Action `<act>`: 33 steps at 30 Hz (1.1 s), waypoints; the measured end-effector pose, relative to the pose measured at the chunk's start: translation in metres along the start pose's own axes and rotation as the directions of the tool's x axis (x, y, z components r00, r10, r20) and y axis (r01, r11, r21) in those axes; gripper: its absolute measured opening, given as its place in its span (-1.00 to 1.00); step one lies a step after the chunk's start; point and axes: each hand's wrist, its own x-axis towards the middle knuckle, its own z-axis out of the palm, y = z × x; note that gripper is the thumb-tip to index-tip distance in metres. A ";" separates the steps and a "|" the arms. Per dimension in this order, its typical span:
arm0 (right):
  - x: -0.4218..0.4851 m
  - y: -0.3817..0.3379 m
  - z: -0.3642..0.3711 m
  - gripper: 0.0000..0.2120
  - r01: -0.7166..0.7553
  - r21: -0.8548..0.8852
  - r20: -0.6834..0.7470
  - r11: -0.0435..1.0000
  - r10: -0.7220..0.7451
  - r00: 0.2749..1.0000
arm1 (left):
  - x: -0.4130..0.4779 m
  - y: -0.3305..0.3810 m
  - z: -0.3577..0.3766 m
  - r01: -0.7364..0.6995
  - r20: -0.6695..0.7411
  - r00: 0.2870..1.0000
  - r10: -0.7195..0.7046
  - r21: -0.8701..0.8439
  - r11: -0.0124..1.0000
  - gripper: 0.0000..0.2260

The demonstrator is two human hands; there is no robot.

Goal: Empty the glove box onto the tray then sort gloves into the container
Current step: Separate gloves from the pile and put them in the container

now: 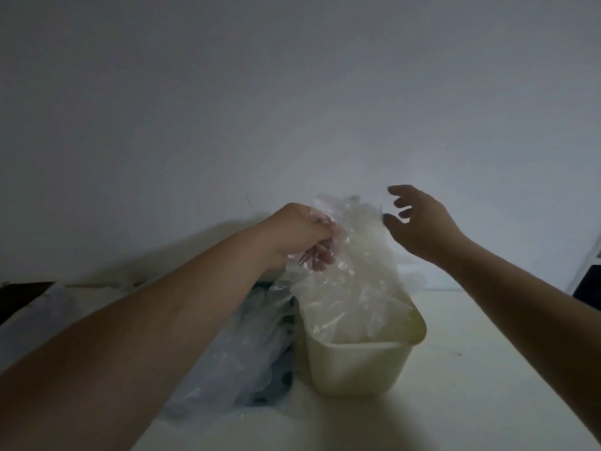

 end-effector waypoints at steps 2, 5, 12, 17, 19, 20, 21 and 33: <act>-0.009 0.002 -0.013 -0.57 -0.027 0.041 -0.018 0.999 0.028 0.999 | 0.017 -0.011 0.014 0.081 -0.035 0.996 -0.078 0.093 0.992 -0.89; -0.033 -0.008 -0.014 -0.54 0.000 0.045 0.194 0.999 -0.009 0.981 | 0.029 -0.023 0.033 0.158 -0.109 0.984 -0.138 0.206 0.966 -0.79; -0.050 -0.050 0.039 -0.46 0.089 -0.172 0.632 0.981 0.040 0.774 | 0.019 -0.027 0.017 0.044 -0.297 0.955 0.019 0.202 0.978 -0.76; -0.034 -0.051 0.086 -0.41 0.121 -0.302 0.702 0.946 0.135 0.699 | -0.007 -0.039 -0.020 -0.092 -0.425 0.873 0.238 0.336 0.938 -0.85; -0.035 -0.047 0.100 -0.43 0.170 -0.338 0.742 0.926 0.151 0.654 | -0.017 -0.046 -0.027 -0.102 -0.406 0.886 0.226 0.306 0.947 -0.87; -0.039 -0.046 0.104 -0.44 0.205 -0.366 0.756 0.908 0.161 0.635 | -0.021 -0.050 -0.030 -0.103 -0.385 0.897 0.218 0.298 0.949 -0.88; -0.045 -0.045 0.109 -0.48 0.238 -0.392 0.765 0.889 0.170 0.622 | -0.025 -0.055 -0.033 -0.108 -0.365 0.906 0.215 0.293 0.950 -0.88; -0.049 -0.088 0.069 -0.56 0.357 -0.524 0.583 0.774 0.021 0.812 | -0.084 -0.153 -0.096 0.090 -0.137 0.990 0.028 0.782 0.617 -0.71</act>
